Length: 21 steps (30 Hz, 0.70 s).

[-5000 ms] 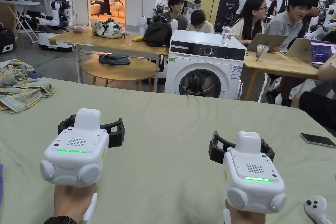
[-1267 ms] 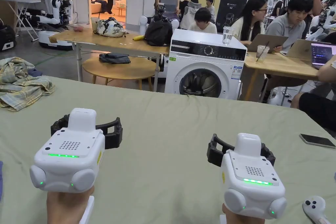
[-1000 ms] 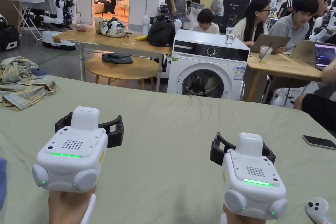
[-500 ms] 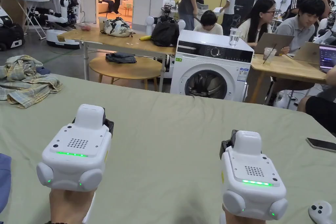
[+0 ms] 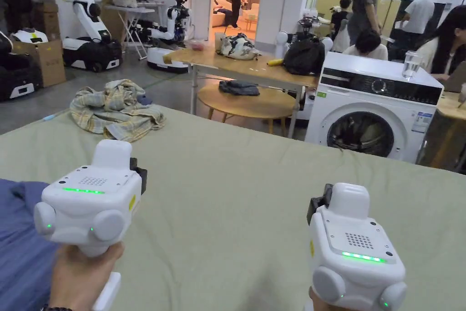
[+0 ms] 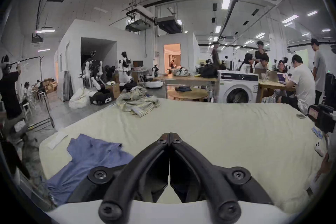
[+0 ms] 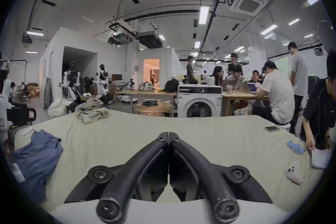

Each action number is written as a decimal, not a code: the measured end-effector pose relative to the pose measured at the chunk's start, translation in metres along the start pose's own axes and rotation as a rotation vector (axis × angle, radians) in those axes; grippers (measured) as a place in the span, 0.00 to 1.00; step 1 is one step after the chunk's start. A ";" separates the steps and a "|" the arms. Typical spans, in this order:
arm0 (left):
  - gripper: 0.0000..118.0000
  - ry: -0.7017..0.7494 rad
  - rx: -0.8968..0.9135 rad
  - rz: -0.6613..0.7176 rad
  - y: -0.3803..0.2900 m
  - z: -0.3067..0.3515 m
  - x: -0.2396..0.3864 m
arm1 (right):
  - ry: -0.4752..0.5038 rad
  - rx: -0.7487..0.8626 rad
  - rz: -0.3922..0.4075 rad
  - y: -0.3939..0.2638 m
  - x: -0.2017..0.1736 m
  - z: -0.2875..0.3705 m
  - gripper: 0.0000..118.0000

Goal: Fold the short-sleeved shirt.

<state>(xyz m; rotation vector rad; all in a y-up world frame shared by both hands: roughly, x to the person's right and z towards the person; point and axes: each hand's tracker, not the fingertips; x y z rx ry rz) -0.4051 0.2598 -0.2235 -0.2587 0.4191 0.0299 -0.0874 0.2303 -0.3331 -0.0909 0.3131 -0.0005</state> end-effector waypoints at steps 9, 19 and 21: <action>0.00 0.066 -0.351 0.026 -0.015 -0.002 -0.106 | 0.153 -0.067 0.063 -0.020 -0.072 -0.015 0.00; 0.31 -0.034 -0.793 0.193 -0.068 -0.058 -0.179 | 0.198 -0.116 0.123 -0.040 -0.087 -0.019 0.00; 0.31 -0.013 -0.836 0.203 -0.075 -0.068 -0.183 | 0.189 -0.120 0.139 -0.042 -0.085 -0.018 0.00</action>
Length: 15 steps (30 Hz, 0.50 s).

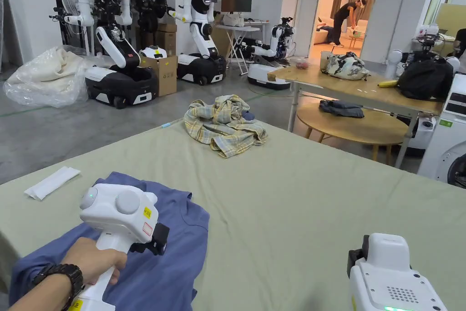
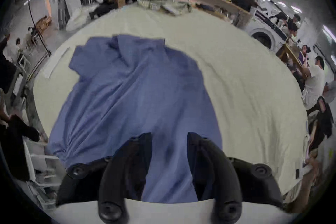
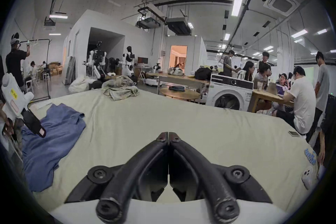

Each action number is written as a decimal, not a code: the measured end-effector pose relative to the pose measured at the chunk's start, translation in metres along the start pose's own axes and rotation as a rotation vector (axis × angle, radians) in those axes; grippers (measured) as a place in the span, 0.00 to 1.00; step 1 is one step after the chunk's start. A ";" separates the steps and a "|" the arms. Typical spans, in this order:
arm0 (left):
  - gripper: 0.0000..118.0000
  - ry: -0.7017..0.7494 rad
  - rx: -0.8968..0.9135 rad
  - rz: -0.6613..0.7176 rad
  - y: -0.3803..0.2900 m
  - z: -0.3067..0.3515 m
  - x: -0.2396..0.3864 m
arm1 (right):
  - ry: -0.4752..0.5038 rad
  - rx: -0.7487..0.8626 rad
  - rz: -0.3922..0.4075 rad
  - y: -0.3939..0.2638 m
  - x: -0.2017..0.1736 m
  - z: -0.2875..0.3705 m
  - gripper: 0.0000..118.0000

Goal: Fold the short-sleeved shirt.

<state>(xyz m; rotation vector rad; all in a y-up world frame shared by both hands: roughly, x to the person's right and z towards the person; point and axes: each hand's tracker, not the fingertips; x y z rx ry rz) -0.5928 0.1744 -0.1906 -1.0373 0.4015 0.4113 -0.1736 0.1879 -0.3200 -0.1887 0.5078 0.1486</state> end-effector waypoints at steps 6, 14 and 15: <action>0.31 0.065 -0.085 -0.029 0.003 -0.040 0.004 | -0.018 -0.022 0.017 -0.007 0.009 0.000 0.00; 0.31 0.131 -0.081 -0.113 -0.003 -0.064 0.017 | -0.041 -0.041 0.031 -0.013 0.019 0.003 0.00; 0.30 0.145 -0.064 -0.127 -0.007 -0.065 0.020 | -0.041 -0.041 0.030 -0.014 0.020 0.003 0.00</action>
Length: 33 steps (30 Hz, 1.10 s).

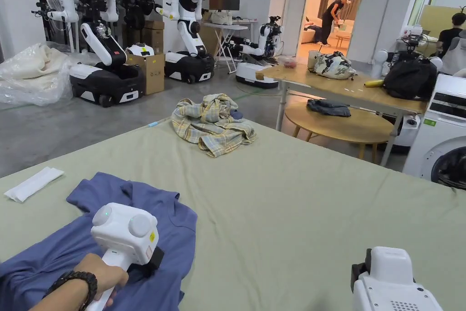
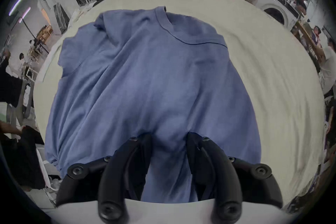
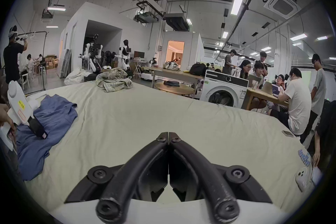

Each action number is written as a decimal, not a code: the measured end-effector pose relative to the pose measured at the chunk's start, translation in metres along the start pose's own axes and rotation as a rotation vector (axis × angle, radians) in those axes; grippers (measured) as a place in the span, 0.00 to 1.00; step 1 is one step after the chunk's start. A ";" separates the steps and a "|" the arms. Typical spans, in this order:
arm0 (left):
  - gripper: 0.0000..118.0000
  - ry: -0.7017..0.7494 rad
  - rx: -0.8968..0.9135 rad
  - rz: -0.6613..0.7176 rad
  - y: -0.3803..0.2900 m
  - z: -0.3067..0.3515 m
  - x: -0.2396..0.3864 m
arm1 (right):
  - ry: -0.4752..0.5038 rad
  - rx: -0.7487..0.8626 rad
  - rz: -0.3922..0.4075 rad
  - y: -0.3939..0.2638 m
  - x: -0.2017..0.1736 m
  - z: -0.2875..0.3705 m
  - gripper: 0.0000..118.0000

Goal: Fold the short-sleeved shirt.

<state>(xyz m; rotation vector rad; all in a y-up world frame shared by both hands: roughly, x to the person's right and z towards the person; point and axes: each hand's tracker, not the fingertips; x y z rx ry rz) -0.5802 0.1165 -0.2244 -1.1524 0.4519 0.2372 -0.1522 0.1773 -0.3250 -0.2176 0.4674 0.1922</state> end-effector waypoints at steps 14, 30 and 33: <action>0.00 -0.109 0.226 0.032 -0.013 0.044 0.005 | -0.039 0.022 -0.006 -0.001 0.023 0.017 0.00; 0.00 -0.410 0.690 -0.142 0.048 0.222 0.122 | -0.153 0.053 -0.036 -0.002 0.082 0.052 0.00; 0.00 -0.508 0.697 -0.217 0.058 0.246 0.179 | -0.198 0.059 -0.047 -0.003 0.103 0.064 0.00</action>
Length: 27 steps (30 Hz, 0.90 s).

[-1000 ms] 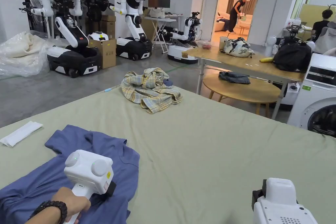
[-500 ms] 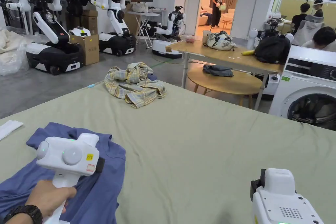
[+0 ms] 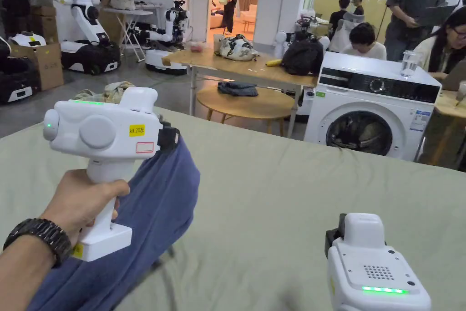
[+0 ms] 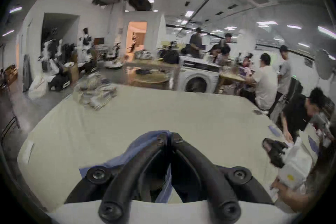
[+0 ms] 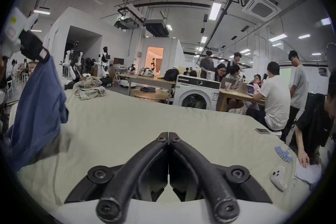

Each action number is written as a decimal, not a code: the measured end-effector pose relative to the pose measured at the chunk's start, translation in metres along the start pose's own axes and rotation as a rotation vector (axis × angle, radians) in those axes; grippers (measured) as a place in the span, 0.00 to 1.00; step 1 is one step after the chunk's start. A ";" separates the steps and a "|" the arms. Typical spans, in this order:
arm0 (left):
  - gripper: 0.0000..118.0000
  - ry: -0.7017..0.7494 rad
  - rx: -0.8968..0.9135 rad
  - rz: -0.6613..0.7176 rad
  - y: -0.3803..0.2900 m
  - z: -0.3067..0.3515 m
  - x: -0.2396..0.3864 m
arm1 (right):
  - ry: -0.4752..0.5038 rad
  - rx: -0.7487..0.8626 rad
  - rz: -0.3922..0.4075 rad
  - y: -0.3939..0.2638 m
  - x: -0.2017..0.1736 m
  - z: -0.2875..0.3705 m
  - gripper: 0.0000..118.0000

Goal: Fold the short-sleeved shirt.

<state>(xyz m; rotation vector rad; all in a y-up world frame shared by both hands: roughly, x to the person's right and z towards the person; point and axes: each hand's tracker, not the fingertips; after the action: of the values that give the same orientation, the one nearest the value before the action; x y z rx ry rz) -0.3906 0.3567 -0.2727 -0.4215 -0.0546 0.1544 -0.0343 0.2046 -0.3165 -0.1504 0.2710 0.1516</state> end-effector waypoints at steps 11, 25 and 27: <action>0.00 -0.411 -0.030 -0.148 0.015 -0.101 0.227 | -0.239 0.004 -0.051 -0.006 0.112 0.048 0.00; 0.00 -0.589 -0.321 -0.206 -0.123 -0.167 0.327 | -0.415 -0.080 -0.079 -0.041 0.197 0.090 0.00; 0.27 -0.598 -0.362 -0.192 -0.132 -0.172 0.321 | -0.409 -0.090 -0.087 -0.044 0.195 0.089 0.00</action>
<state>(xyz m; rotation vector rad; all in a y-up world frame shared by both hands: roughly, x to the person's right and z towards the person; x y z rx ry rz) -0.0407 0.2202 -0.3684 -0.7161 -0.7172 0.0762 0.1819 0.2018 -0.2799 -0.2159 -0.1503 0.1051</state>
